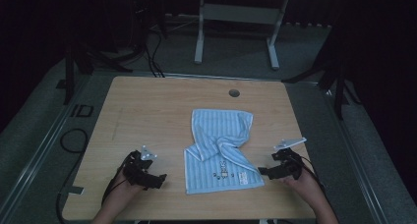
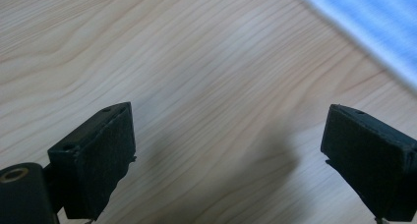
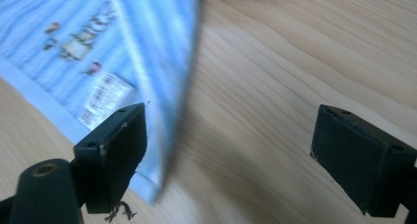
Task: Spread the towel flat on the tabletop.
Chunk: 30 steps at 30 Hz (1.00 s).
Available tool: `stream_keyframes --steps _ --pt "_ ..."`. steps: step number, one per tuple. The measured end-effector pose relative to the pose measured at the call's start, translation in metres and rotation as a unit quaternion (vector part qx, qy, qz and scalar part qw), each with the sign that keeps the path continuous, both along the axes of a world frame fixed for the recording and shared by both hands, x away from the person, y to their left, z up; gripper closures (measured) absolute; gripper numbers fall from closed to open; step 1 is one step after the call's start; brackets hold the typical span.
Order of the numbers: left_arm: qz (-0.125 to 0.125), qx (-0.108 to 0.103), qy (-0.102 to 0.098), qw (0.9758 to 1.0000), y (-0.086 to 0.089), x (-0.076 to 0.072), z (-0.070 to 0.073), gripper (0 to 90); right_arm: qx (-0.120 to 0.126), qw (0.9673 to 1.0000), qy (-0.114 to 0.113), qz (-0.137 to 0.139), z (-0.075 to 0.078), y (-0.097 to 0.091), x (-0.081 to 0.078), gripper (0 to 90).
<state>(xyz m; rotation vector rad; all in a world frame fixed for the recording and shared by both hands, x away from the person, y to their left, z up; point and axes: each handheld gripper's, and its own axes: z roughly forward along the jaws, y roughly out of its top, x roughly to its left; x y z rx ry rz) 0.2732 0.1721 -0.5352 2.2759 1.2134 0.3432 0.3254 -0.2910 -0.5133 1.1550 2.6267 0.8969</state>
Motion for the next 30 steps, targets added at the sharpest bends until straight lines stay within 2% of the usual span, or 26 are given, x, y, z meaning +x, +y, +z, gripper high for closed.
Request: stream_keyframes --steps 2,4,6,8,11,14,16,19,22,25,29,30 --pt "-0.011 0.000 -0.001 0.9999 -0.010 0.003 0.002 6.3 -0.017 0.9997 -0.002 0.015 -0.001 0.013 0.001 14.1" --pt "-0.030 0.009 0.003 0.9995 -0.022 0.007 0.004 8.5 -0.033 0.9989 -0.008 0.031 -0.001 0.025 0.002 16.6" --pt "-0.036 0.016 0.005 0.9992 -0.031 0.009 0.004 9.5 -0.036 0.9985 -0.007 0.042 -0.001 0.037 0.004 22.8" --pt "-0.043 0.010 0.008 0.9990 -0.040 0.013 0.004 9.5 -0.032 0.9978 -0.002 0.058 -0.001 0.048 0.006 25.4" --pt "-0.052 0.003 0.015 0.9985 -0.056 0.020 0.003 10.1 -0.040 0.9962 -0.006 0.077 -0.002 0.065 0.007 30.3" --pt "-0.064 0.008 0.022 0.9977 -0.066 0.026 0.001 13.1 -0.057 0.9941 -0.008 0.092 -0.004 0.084 0.011 34.6" --pt "-0.074 0.015 0.029 0.9967 -0.075 0.030 -0.002 13.9 -0.071 0.9923 -0.011 0.101 -0.005 0.096 0.013 40.6" --pt "-0.081 0.005 0.034 0.9961 -0.084 0.037 -0.001 14.1 -0.094 0.9887 -0.022 0.115 -0.004 0.111 0.018 44.2" --pt "-0.087 -0.020 0.033 0.9955 -0.091 0.042 0.002 14.1 -0.109 0.9859 -0.031 0.123 0.000 0.129 0.022 44.7" --pt "-0.098 -0.027 0.028 0.9945 -0.102 0.049 0.005 15.7 -0.122 0.9830 -0.037 0.133 0.002 0.143 0.027 45.7" --pt "-0.108 -0.036 0.023 0.9932 -0.117 0.057 0.004 29.9 -0.140 0.9796 -0.048 0.136 0.002 0.160 0.032 52.0" --pt "-0.113 -0.036 0.023 0.9927 -0.120 0.058 0.003 36.8 -0.153 0.9773 -0.054 0.136 0.001 0.163 0.032 59.1"
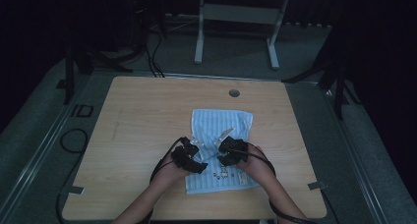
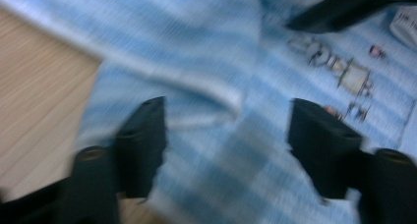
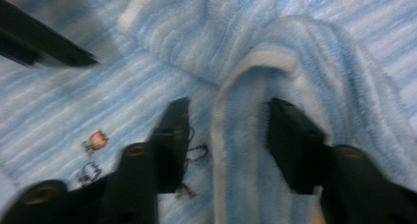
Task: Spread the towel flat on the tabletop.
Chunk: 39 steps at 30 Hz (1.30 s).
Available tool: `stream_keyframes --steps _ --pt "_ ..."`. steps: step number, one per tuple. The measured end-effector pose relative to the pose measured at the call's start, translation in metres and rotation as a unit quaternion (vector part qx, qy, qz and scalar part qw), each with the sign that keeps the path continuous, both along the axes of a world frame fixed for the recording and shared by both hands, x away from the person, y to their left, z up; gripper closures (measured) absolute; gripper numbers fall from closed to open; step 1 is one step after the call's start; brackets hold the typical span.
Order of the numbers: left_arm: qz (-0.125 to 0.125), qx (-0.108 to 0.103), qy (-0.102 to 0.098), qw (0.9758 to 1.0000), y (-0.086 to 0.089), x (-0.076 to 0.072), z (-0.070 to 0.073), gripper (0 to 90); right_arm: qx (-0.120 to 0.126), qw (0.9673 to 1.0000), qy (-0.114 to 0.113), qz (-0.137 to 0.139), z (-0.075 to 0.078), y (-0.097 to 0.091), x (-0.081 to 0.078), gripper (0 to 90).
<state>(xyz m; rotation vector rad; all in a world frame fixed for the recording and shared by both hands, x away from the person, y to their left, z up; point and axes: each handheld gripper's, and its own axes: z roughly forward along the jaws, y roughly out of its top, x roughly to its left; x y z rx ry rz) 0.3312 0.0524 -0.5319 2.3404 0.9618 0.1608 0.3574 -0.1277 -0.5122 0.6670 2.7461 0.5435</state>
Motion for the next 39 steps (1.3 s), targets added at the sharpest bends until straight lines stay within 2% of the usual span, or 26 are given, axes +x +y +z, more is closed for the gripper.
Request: stream_keyframes --steps 1,4,5,6,7,8,10,12,15,20,24,26,27,30,31,34,36,37,39 --pt "-0.003 0.005 0.000 1.0000 -0.003 0.002 -0.001 37.8 -0.005 1.0000 -0.006 0.000 0.000 0.001 0.000 60.4" --pt "0.001 0.011 -0.006 0.9999 -0.010 0.006 -0.004 46.3 -0.012 0.9997 -0.018 -0.008 0.000 0.001 0.001 74.9" --pt "0.003 0.016 -0.010 0.9998 -0.011 0.008 -0.004 50.1 -0.013 0.9996 -0.020 -0.011 0.001 0.000 0.001 80.6" --pt "0.008 0.018 -0.014 0.9997 -0.012 0.009 -0.004 58.9 -0.014 0.9996 -0.021 -0.013 0.001 -0.001 0.001 84.4" --pt "0.011 0.016 -0.015 0.9997 -0.011 0.009 -0.002 64.2 -0.012 0.9996 -0.021 -0.014 0.003 -0.003 0.002 85.7" --pt "0.012 0.012 -0.019 0.9997 -0.011 0.009 -0.001 75.8 -0.010 0.9996 -0.019 -0.016 0.004 -0.004 0.001 86.3" --pt "0.008 0.006 -0.028 0.9996 -0.010 0.007 0.003 85.0 -0.001 0.9997 -0.017 -0.017 0.008 -0.010 -0.001 86.5" --pt "0.005 0.003 -0.032 0.9995 -0.008 0.005 0.008 86.9 0.013 0.9995 -0.020 -0.020 0.012 -0.017 -0.004 86.5" --pt "0.009 0.000 -0.043 0.9990 -0.003 0.002 0.016 87.4 0.022 0.9990 -0.030 -0.024 0.020 -0.028 -0.009 86.4" --pt "0.029 -0.012 -0.061 0.9977 0.012 0.002 0.032 87.5 0.049 0.9959 -0.049 -0.058 0.040 -0.063 -0.013 86.5" --pt "0.049 -0.018 -0.067 0.9964 0.028 0.008 0.044 87.4 0.071 0.9925 -0.050 -0.086 0.051 -0.093 -0.010 86.4" --pt "0.061 -0.024 -0.062 0.9959 0.036 0.015 0.047 87.4 0.077 0.9906 -0.050 -0.101 0.053 -0.105 -0.008 86.4" --pt "0.073 -0.018 -0.064 0.9951 0.042 0.020 0.049 87.4 0.079 0.9901 -0.046 -0.107 0.053 -0.109 -0.007 86.4" --pt "0.088 -0.014 -0.057 0.9944 0.049 0.030 0.046 87.3 0.085 0.9881 -0.036 -0.123 0.048 -0.121 -0.004 86.3" --pt "0.088 -0.011 -0.049 0.9949 0.050 0.035 0.043 87.3 0.087 0.9882 -0.030 -0.122 0.046 -0.123 -0.003 86.2" --pt "0.096 -0.005 -0.041 0.9945 0.048 0.045 0.035 87.2 0.089 0.9880 -0.010 -0.125 0.035 -0.126 0.000 85.9" --pt "0.098 -0.001 -0.034 0.9946 0.046 0.053 0.029 86.5 0.082 0.9881 -0.006 -0.130 0.027 -0.125 0.003 85.2" --pt "0.097 0.002 -0.027 0.9949 0.044 0.057 0.026 84.7 0.080 0.9881 -0.002 -0.131 0.025 -0.125 0.004 83.6" --pt "0.099 0.010 -0.019 0.9948 0.044 0.060 0.023 66.2 0.073 0.9868 0.000 -0.144 0.019 -0.126 0.008 78.9"
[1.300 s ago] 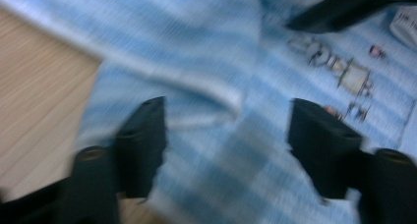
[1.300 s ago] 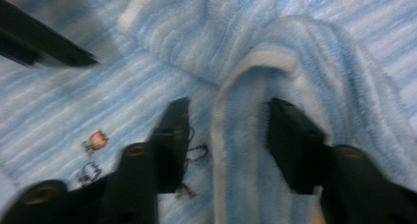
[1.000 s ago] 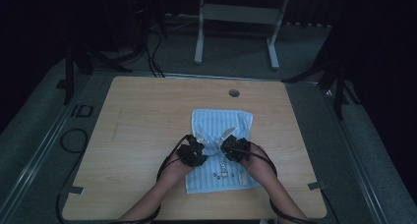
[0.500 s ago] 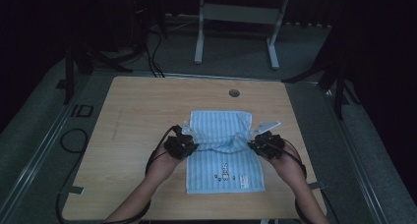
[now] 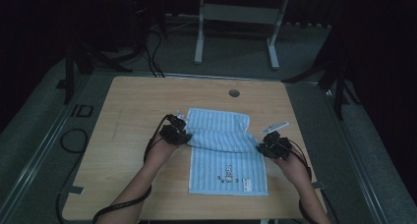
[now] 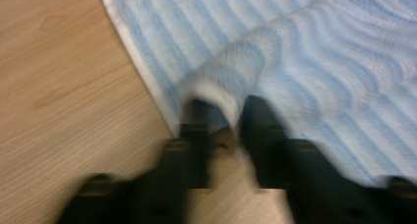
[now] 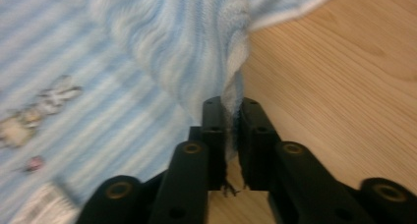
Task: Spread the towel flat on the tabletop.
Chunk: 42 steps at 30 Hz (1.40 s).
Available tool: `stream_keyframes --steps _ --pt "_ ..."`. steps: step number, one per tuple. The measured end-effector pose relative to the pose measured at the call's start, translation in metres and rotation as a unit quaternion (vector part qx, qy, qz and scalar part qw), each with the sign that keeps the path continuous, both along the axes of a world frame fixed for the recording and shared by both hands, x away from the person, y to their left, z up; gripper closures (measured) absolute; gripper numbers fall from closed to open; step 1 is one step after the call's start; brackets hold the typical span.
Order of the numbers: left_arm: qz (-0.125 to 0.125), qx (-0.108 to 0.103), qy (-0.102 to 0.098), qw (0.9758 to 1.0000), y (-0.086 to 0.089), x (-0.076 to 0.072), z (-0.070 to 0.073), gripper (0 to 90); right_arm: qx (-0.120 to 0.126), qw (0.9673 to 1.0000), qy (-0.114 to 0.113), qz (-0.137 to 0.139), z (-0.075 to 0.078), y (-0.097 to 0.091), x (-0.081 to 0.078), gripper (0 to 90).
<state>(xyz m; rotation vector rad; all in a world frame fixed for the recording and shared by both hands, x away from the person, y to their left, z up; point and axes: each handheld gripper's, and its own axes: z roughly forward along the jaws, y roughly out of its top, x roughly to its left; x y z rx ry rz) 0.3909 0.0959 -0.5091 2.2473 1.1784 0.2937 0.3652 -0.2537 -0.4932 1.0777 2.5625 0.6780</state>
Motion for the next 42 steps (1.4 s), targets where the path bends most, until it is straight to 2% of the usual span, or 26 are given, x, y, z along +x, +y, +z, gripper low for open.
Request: stream_keyframes --steps 1,5,7,10,11,13,15,16,17,18,19,20,22,23,24,27,29,31,32,33,36,37,39,41,42 --pt "-0.003 -0.005 0.003 1.0000 0.001 -0.001 0.000 55.6 0.000 1.0000 0.004 -0.009 -0.002 -0.002 0.002 75.7" --pt "-0.002 -0.006 -0.015 0.9999 0.009 -0.015 0.006 50.6 -0.006 0.9992 0.009 -0.039 -0.001 -0.018 0.004 64.4" --pt "-0.009 -0.007 -0.022 0.9997 0.012 -0.023 0.011 50.6 -0.001 0.9987 0.011 -0.051 0.002 -0.024 0.002 64.7" --pt "-0.035 -0.011 -0.029 0.9989 0.012 -0.041 0.019 50.6 0.015 0.9994 0.000 -0.031 0.008 -0.023 -0.012 65.5" --pt "-0.042 -0.012 -0.029 0.9986 0.010 -0.046 0.020 49.7 0.014 0.9997 -0.004 -0.018 0.008 -0.019 -0.021 65.4" --pt "-0.076 -0.023 -0.029 0.9964 0.006 -0.060 0.022 47.6 0.019 0.9998 -0.007 -0.001 0.006 -0.014 -0.036 65.3" --pt "-0.119 -0.046 -0.005 0.9918 -0.001 -0.072 0.020 44.6 0.024 0.9995 0.000 0.019 0.000 -0.008 -0.049 63.7" --pt "-0.147 -0.049 0.012 0.9879 -0.007 -0.080 0.017 43.4 0.024 0.9994 0.003 0.023 -0.003 -0.006 -0.053 62.6" --pt "-0.164 -0.042 0.016 0.9854 -0.012 -0.086 0.014 43.3 0.019 0.9992 0.009 0.034 -0.008 -0.003 -0.060 60.2" --pt "-0.164 -0.042 0.016 0.9854 -0.012 -0.086 0.014 43.3 0.019 0.9992 0.009 0.034 -0.008 -0.003 -0.060 60.2" --pt "-0.200 -0.026 0.028 0.9791 -0.024 -0.102 0.005 43.3 0.013 0.9989 0.010 0.044 -0.011 -0.001 -0.066 59.5" --pt "-0.213 -0.016 0.032 0.9765 -0.028 -0.108 0.001 41.6 0.005 0.9979 0.017 0.062 -0.016 0.003 -0.079 56.9" --pt "-0.230 0.004 0.030 0.9727 -0.035 -0.119 -0.005 41.6 0.013 0.9970 0.024 0.072 -0.019 0.004 -0.090 56.7" --pt "-0.242 0.009 0.036 0.9696 -0.038 -0.124 -0.009 41.6 0.011 0.9966 0.026 0.078 -0.020 0.005 -0.094 55.9" --pt "-0.246 0.019 0.036 0.9685 -0.039 -0.127 -0.012 41.6 0.006 0.9957 0.027 0.088 -0.022 0.005 -0.100 55.6" --pt "-0.248 0.042 0.037 0.9672 -0.041 -0.130 -0.021 41.6 -0.005 0.9945 0.033 0.099 -0.024 0.007 -0.110 54.7" --pt "-0.247 0.045 0.034 0.9674 -0.040 -0.131 -0.024 42.3 -0.015 0.9937 0.034 0.105 -0.026 0.008 -0.115 54.2" --pt "-0.243 0.047 0.031 0.9685 -0.040 -0.131 -0.024 44.4 -0.041 0.9922 0.030 0.114 -0.029 0.010 -0.119 54.9" --pt "-0.244 0.055 0.026 0.9678 -0.040 -0.130 -0.024 45.9 -0.050 0.9915 0.030 0.116 -0.031 0.011 -0.120 55.5" --pt "-0.242 0.056 0.020 0.9683 -0.040 -0.131 -0.024 47.0 -0.055 0.9910 0.031 0.118 -0.033 0.011 -0.120 57.7" --pt "-0.232 0.063 0.006 0.9707 -0.038 -0.130 -0.024 58.7 -0.049 0.9909 0.035 0.121 -0.033 0.011 -0.119 67.7" --pt "-0.231 0.065 0.002 0.9709 -0.038 -0.130 -0.024 69.0 -0.047 0.9910 0.037 0.120 -0.033 0.012 -0.118 72.9" --pt "-0.223 0.057 0.008 0.9731 -0.036 -0.130 -0.023 81.0 -0.050 0.9905 0.039 0.122 -0.032 0.014 -0.117 80.2" --pt "-0.223 0.063 -0.001 0.9729 -0.035 -0.135 -0.017 83.3 -0.057 0.9895 0.036 0.128 -0.029 0.017 -0.119 85.9" --pt "-0.224 0.057 -0.006 0.9729 -0.033 -0.138 -0.012 83.4 -0.059 0.9892 0.032 0.131 -0.026 0.018 -0.121 85.9"
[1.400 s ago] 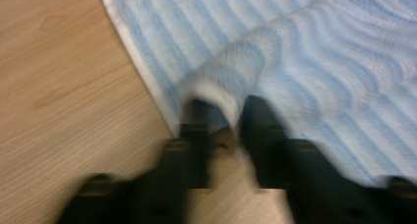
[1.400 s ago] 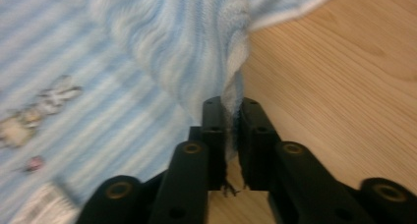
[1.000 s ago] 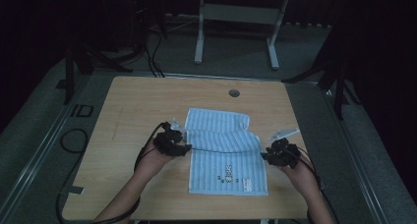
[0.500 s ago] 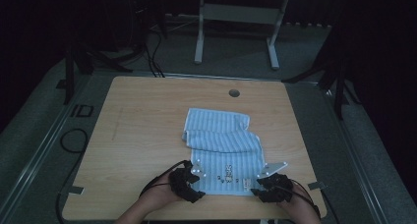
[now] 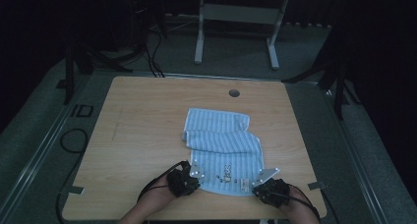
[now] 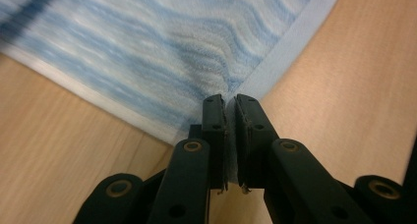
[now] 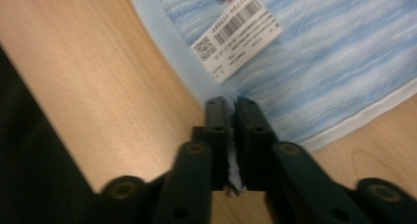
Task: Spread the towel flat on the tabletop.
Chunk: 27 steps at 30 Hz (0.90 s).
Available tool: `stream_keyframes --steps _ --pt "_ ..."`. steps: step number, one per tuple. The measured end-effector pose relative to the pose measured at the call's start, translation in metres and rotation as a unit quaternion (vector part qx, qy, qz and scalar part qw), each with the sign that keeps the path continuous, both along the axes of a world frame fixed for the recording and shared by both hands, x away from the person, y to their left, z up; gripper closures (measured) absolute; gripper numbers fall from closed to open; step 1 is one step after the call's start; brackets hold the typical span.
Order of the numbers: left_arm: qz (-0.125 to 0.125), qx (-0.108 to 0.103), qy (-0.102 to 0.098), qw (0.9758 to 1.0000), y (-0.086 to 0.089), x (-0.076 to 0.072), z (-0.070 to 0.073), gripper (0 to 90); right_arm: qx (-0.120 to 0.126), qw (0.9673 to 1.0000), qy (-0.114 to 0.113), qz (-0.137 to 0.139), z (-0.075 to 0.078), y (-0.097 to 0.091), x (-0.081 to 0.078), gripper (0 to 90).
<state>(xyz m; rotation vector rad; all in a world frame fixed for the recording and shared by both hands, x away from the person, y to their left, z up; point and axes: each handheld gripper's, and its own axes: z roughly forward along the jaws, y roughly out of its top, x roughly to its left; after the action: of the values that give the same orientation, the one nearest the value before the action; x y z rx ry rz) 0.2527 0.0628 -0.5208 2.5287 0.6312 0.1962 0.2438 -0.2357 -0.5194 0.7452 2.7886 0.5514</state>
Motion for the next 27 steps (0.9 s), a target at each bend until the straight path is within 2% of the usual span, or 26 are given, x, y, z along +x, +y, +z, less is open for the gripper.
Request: stream_keyframes --steps 4,7,10,12,14,15,16,17,19,20,21,22,23,24,25,26,27 --pt "-0.003 -0.036 -0.003 0.9993 0.016 -0.017 0.025 83.4 0.025 0.9995 -0.018 0.005 0.020 -0.002 -0.012 86.1" --pt "-0.015 -0.047 0.003 0.9988 0.026 -0.033 0.037 83.3 0.053 0.9982 -0.024 0.014 0.034 -0.004 -0.027 86.3" --pt "-0.032 -0.033 0.008 0.9989 0.030 -0.053 0.040 83.1 0.073 0.9967 -0.021 0.026 0.043 -0.005 -0.044 86.2" --pt "-0.048 -0.025 0.022 0.9983 0.030 -0.067 0.039 82.8 0.079 0.9962 -0.014 0.034 0.044 -0.004 -0.055 86.2" --pt "-0.061 -0.035 0.049 0.9963 0.032 -0.079 0.036 81.8 0.081 0.9959 0.000 0.041 0.042 -0.002 -0.065 86.1" --pt "-0.073 -0.037 0.066 0.9944 0.033 -0.084 0.035 80.2 0.081 0.9955 0.009 0.049 0.039 -0.001 -0.071 85.0" --pt "-0.079 -0.036 0.068 0.9939 0.034 -0.088 0.035 77.8 0.083 0.9949 0.014 0.055 0.037 0.000 -0.075 82.6" --pt "-0.077 -0.032 0.064 0.9945 0.036 -0.090 0.035 72.4 0.088 0.9944 0.015 0.056 0.037 0.000 -0.078 81.5" --pt "-0.059 -0.027 0.047 0.9968 0.042 -0.087 0.038 61.0 0.099 0.9938 0.010 0.050 0.040 -0.003 -0.077 73.4" --pt "-0.043 -0.033 0.045 0.9975 0.046 -0.082 0.039 59.1 0.104 0.9938 0.000 0.040 0.043 -0.005 -0.073 74.2" --pt "-0.029 -0.041 0.045 0.9977 0.049 -0.077 0.040 59.1 0.107 0.9938 -0.007 0.028 0.045 -0.007 -0.068 74.6" --pt "-0.024 -0.041 0.037 0.9982 0.052 -0.071 0.041 59.0 0.106 0.9940 -0.013 0.021 0.048 -0.009 -0.061 74.8" --pt "-0.017 -0.040 0.032 0.9985 0.054 -0.065 0.042 59.1 0.105 0.9942 -0.022 0.016 0.049 -0.011 -0.053 79.1" --pt "-0.017 -0.040 0.032 0.9985 0.054 -0.065 0.042 59.2 0.105 0.9942 -0.022 0.016 0.049 -0.011 -0.053 79.1" --pt "-0.008 -0.037 0.028 0.9989 0.055 -0.051 0.041 59.2 0.103 0.9942 -0.031 0.008 0.051 -0.012 -0.044 81.0" --pt "-0.003 -0.038 0.028 0.9989 0.055 -0.043 0.040 61.3 0.098 0.9946 -0.033 -0.007 0.051 -0.015 -0.023 89.6" --pt "0.002 -0.039 0.030 0.9988 0.055 -0.034 0.038 62.6 0.096 0.9947 -0.034 -0.013 0.050 -0.015 -0.012 89.7"
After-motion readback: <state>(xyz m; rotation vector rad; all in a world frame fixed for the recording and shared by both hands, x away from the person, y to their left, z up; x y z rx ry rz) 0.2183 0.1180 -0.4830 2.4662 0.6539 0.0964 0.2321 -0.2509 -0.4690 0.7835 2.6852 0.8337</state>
